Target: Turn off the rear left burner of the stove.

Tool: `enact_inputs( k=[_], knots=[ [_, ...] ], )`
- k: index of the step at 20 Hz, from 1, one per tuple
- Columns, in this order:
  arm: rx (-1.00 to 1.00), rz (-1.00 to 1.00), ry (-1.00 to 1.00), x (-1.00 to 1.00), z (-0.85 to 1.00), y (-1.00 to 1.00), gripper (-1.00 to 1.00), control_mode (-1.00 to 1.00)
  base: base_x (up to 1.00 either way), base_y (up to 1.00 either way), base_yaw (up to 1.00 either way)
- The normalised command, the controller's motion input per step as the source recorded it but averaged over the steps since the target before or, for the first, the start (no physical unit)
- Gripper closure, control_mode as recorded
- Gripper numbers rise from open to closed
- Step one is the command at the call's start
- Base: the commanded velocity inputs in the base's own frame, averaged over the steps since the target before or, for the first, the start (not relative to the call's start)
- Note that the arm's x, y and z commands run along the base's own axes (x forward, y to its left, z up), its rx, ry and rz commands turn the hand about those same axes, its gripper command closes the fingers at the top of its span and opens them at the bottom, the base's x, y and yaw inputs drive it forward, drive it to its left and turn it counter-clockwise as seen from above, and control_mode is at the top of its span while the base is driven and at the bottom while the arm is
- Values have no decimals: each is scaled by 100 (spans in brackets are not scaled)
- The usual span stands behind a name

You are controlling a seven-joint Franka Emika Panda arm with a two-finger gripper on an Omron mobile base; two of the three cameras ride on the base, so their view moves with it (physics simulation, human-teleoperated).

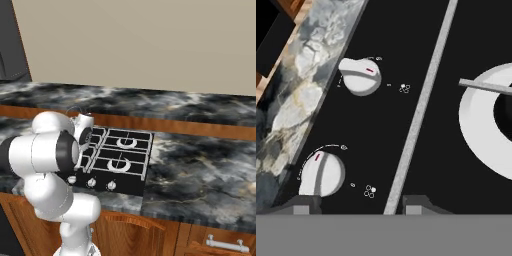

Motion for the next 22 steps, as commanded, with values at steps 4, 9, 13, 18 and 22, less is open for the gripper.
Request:
enact_inputs(
  k=[4, 9, 13, 18, 22],
  knots=[
    [-1, 2, 13, -14, -43, 9, -100, -100, 0, 0, 0],
    [0, 5, 17, -29, -37, 5, -100, -100, 0, 0, 0],
    [0, 9, 17, -54, -30, 0, -100, -100, 0, 0, 0],
    [0, 10, 8, -85, -29, 0, -100, -100, 0, 0, 0],
    [0, 4, 0, -100, -32, 10, -100, -100, 0, 0, 0]
  ],
)
